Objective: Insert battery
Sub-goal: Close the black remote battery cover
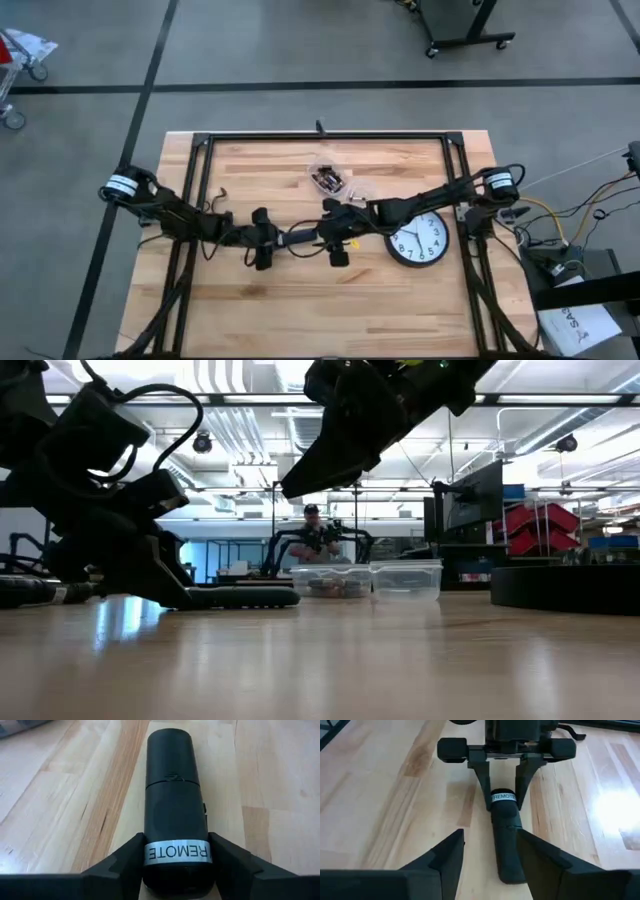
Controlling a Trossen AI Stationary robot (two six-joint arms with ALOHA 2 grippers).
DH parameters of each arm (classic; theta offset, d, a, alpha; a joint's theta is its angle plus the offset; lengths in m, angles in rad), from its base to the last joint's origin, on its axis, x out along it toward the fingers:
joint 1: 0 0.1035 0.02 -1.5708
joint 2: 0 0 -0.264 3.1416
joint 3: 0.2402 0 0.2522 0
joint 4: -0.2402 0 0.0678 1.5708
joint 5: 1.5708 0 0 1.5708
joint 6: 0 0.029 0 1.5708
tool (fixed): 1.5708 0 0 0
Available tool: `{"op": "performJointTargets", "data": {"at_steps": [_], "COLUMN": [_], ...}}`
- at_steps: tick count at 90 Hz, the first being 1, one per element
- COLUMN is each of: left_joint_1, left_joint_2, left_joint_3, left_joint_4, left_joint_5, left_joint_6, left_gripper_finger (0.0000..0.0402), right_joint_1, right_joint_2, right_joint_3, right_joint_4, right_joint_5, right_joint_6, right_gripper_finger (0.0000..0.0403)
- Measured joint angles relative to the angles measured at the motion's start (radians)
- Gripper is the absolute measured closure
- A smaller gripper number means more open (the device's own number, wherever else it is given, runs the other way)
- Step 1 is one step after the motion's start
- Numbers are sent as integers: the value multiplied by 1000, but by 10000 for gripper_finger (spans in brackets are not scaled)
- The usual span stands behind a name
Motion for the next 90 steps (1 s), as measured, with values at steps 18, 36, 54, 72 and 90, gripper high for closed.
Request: {"op": "performJointTargets", "data": {"at_steps": [18, 36, 54, 72, 90], "left_joint_1": [1, 58, 126, 184, 208], "left_joint_2": [-17, -114, -239, -360, -429], "left_joint_3": [0, -1, -3, -2, -2], "left_joint_4": [-3, -97, -198, -255, -246], "left_joint_5": [-2, 92, 199, 322, 394], "left_joint_6": [-37, -163, -211, -300, -393], "left_gripper_finger": [237, 238, 239, 240, 240], "right_joint_1": [2, -1, -3, 4, 3], "right_joint_2": [0, 8, 71, 106, 124], "right_joint_3": [0, 0, -1, 0, 0], "right_joint_4": [2, 21, 43, 71, 98], "right_joint_5": [1, 79, 78, 224, 290], "right_joint_6": [-72, -317, -417, -472, -497], "right_gripper_finger": [248, 232, 191, 176, 191]}}
